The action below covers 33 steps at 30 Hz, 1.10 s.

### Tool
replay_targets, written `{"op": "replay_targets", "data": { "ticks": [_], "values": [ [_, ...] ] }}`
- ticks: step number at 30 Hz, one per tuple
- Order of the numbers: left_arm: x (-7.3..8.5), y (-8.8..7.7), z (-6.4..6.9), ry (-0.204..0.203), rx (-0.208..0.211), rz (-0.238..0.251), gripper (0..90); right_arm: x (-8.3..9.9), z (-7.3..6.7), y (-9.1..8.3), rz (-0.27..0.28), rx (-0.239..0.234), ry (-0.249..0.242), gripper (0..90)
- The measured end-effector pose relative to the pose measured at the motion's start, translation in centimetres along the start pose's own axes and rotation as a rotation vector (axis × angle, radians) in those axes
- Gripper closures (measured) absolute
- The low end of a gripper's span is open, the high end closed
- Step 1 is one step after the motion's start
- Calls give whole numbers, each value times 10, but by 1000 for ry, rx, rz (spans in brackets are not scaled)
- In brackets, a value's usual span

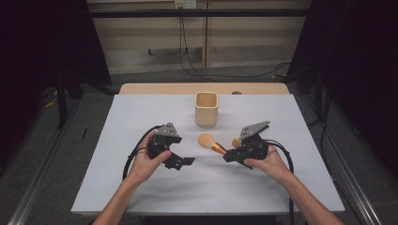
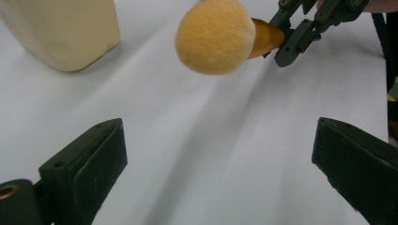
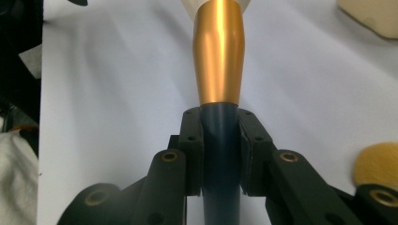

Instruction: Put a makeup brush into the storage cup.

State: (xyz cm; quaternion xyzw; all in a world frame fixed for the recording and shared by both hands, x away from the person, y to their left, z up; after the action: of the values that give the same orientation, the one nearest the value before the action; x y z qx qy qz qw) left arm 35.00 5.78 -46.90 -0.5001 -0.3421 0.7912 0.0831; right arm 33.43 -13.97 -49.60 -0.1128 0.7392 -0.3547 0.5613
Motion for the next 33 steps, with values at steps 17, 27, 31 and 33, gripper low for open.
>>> {"op": "replay_targets", "data": {
  "ticks": [17, 27, 31, 33],
  "values": [
    [9, 0, -1, 9, -31, -1, 34, -6, -7, 5, 179, 15, 27, 746],
    [12, -1, -4, 6, -37, 13, 33, -10, -8, 4, 288, 35, 28, 745],
    [12, 0, -3, 3, -31, 21, 33, -14, -10, 2, 336, 30, 32, 746],
    [11, 0, -3, 5, -35, 28, 33, -16, -10, 1, 362, 29, 35, 746]
  ]
}}
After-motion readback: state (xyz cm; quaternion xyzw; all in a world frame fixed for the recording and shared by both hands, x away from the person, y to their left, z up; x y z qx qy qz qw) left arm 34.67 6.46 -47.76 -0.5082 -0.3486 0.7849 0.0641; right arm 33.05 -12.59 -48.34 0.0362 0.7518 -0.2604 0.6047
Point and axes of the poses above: each handheld gripper's, and its own axes: y roughly forward along the jaws, x roughly out of its underside, z roughly to its right, the point moved 8 cm from there along y, roughly forward along the jaws, and after that the axes turned 8 degrees about -y, right-handed, at the moved point
